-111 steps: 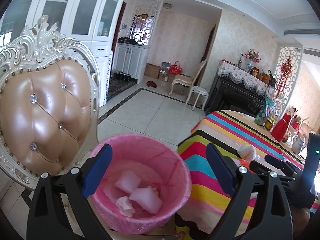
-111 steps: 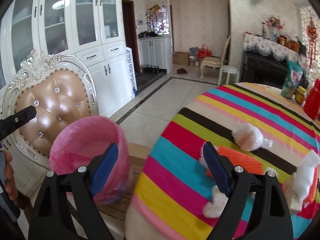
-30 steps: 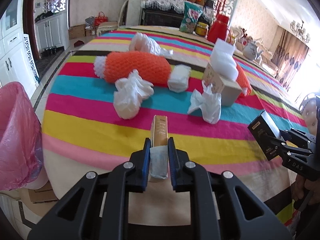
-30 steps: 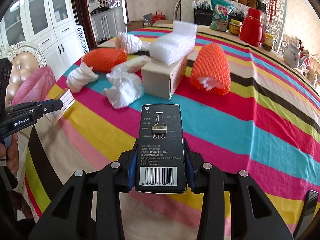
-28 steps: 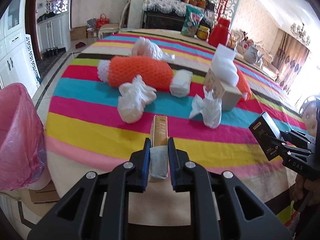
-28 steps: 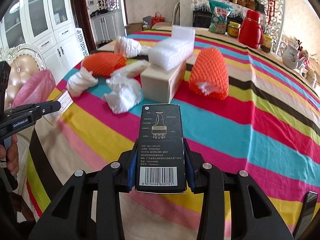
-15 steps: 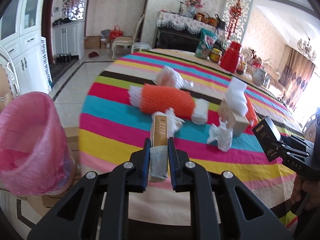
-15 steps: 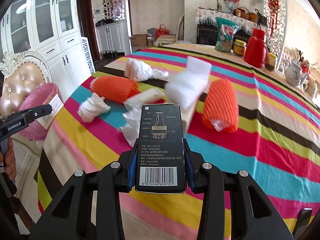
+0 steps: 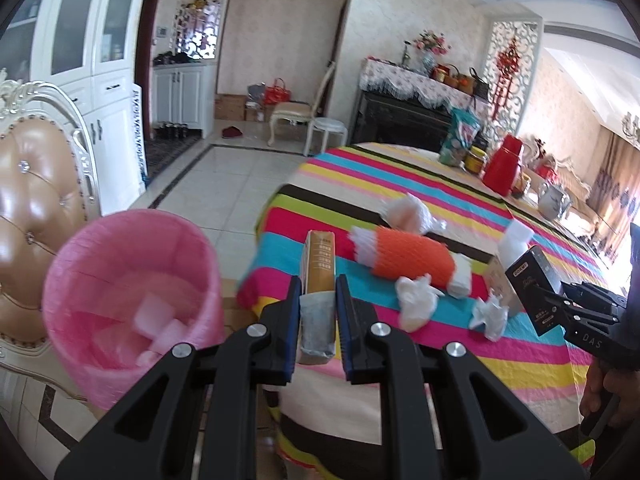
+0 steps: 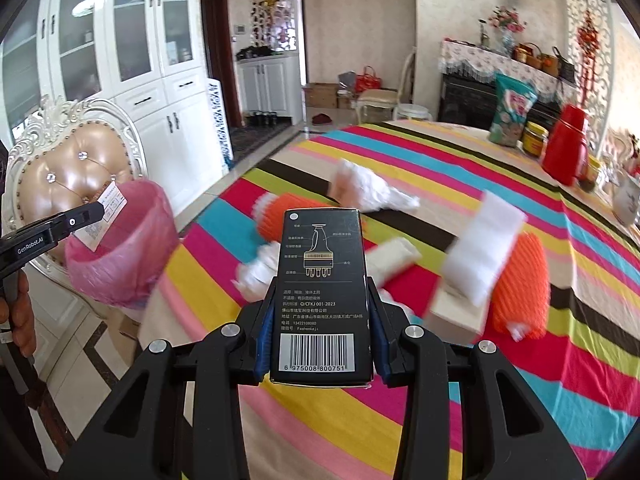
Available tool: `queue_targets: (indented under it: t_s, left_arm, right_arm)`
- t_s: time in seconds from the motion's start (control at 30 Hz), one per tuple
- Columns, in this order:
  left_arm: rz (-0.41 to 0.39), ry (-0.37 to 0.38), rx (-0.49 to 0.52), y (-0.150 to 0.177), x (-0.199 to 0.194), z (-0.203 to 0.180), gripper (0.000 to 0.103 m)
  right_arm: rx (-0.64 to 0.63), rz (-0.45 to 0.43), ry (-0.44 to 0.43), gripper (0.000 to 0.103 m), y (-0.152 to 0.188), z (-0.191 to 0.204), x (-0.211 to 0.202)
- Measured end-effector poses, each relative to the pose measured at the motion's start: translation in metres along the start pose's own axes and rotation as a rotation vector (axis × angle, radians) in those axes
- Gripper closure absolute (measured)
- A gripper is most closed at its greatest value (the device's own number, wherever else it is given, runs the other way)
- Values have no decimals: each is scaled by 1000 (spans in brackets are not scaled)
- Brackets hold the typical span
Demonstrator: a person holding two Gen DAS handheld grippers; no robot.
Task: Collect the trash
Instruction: 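Carry the tube box and black box in both tools over the pink bin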
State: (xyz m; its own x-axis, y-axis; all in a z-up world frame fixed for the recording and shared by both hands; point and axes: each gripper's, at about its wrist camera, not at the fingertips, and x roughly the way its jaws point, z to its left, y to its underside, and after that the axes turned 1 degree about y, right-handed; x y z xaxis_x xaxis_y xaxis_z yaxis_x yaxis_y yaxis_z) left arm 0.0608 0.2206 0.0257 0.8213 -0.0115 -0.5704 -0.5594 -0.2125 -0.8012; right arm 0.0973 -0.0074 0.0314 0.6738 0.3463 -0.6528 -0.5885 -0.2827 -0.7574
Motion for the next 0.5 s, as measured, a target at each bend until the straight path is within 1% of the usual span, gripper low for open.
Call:
queue_targets:
  t_s: [0.5]
  left_arm:
    - [-85, -109, -58, -31, -45, 81, 86]
  right_arm:
    - [-76, -38, -106, 65, -53, 85, 26]
